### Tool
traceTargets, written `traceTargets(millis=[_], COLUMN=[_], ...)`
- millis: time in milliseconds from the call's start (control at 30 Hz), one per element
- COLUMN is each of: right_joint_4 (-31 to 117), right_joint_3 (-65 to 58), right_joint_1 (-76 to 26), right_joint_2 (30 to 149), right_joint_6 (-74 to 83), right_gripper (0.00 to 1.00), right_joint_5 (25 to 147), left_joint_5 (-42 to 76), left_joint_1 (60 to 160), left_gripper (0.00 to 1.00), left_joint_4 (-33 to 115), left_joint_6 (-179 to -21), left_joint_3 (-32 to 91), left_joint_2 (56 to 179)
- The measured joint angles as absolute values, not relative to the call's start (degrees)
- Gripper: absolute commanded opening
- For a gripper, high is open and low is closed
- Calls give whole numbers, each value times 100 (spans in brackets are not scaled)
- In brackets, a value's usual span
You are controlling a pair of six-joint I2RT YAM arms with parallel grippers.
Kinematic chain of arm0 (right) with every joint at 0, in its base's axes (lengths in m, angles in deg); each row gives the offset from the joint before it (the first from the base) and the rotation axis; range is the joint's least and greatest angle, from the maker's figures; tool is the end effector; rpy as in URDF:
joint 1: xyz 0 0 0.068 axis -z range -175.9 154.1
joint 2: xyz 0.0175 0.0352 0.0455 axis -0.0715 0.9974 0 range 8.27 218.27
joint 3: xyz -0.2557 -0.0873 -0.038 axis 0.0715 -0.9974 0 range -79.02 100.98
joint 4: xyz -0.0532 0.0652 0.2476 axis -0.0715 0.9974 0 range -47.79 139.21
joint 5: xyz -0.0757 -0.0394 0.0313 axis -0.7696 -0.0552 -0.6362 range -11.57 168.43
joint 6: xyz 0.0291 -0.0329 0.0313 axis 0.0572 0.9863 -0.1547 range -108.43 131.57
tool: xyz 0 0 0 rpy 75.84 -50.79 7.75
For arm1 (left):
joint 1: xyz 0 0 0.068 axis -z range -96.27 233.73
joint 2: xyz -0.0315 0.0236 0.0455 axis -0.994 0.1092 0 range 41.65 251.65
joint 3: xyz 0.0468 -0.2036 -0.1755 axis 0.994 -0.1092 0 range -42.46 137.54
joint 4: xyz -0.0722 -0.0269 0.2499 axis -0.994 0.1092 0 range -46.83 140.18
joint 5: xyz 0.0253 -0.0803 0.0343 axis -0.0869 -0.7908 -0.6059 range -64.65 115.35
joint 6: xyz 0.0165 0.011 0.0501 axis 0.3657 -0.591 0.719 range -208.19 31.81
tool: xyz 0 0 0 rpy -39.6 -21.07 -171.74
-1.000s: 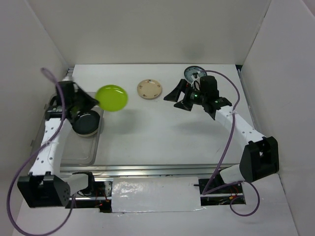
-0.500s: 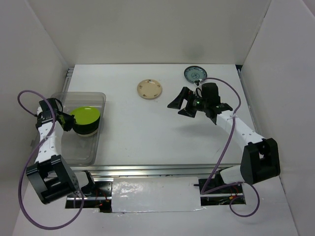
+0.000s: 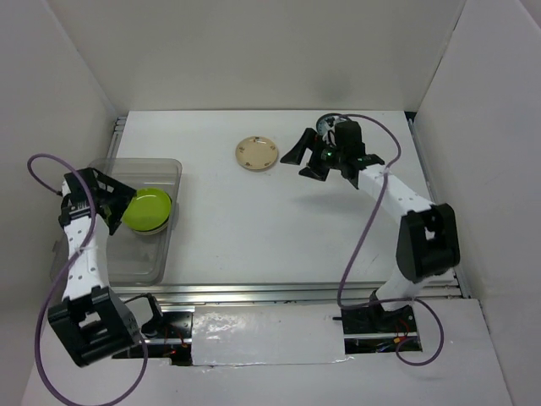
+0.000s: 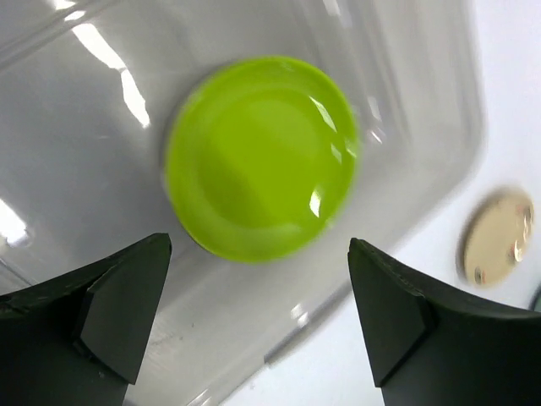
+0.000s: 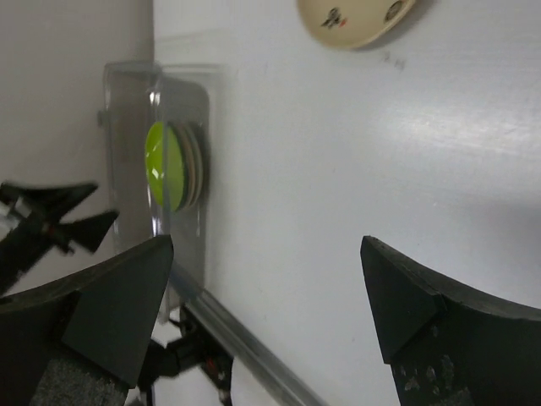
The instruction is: Place the plates into the plastic bin on the countertop
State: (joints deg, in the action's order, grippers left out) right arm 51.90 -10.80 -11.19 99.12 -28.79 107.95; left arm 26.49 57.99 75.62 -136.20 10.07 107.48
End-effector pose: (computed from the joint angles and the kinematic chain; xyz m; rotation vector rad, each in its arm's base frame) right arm 0.3444 0.1124 0.2826 0.1689 2.2563 1.0972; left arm 0.2164 0.1052 0.2781 -1.4329 1.8940 -0.1632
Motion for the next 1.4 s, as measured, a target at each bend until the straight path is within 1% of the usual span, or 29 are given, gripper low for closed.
traceTargets(millis=[133,267,367,433,533,567,667,700,767,800,933,1033,1067,1100,1133,1167,1300,1400], right_joint_4=[4828,4694,4537,4526,4847,4989,5365,5475,5695,5807,6200,6248,6235,6209,6181,6189,6069,6172], right_joint_3=[-452,278,699,1056,2122,2441,3580,3770,3932,3991,4548,4559,4520,4483,4433,4371,3842,2597], right_joint_1=[-1128,-1080,-1029,-1010,-990,-990,-999,-1014,-1042,-1060,-1169,-1279,-1314,-1344,-1373,-1401,-1495,-1637], right_joint_2=[11322,12854,13335,13534,14181,14399,15134,15228,15311,15344,15669,15689,15689,15687,15685,15680,15304,14253], right_joint_6=[-3438,-4044,-4538,-4730,-4890,-4912,-5025,-5030,-5040,-5047,-5034,-5023,-5027,-5019,-4960,-4946,-4848,-4518], right_gripper=[100,100,99,97,92,88,80,74,66,60,51,44,38,13,5,0,0,0], right_joint_5=[10343,10072,10115,10039,9987,9971,10076,10048,10004,10006,10043,10022,10026,10030,10019,9995,9713,8964], left_joint_5=[2206,1869,1799,1782,1720,1692,1631,1629,1624,1622,1605,1605,1605,1605,1602,1602,1498,1412], left_joint_1=[6593,7587,7904,7998,8064,8072,8101,8105,8105,8105,8105,8105,8105,8105,8105,8105,8105,8105], left_gripper=[99,99,99,99,99,99,99,99,99,99,99,99,99,99,99,99,99,99], left_joint_4=[7634,7818,8093,8288,8546,8618,8823,8882,9031,9103,9252,9298,9304,9311,9311,9306,9287,9250], left_joint_6=[-13115,-12577,-12322,-12212,-12107,-12097,-12081,-12053,-11981,-11970,-11941,-11882,-11852,-11830,-11815,-11806,-11692,-11666], left_joint_3=[1075,1136,1132,1132,1127,1127,1121,1121,1142,1171,1298,1320,1317,1317,1317,1315,1313,1315], left_joint_2=[9915,9375,9128,8960,8669,8571,8203,8114,7963,7930,7946,7943,7948,7965,7987,8015,8173,8276])
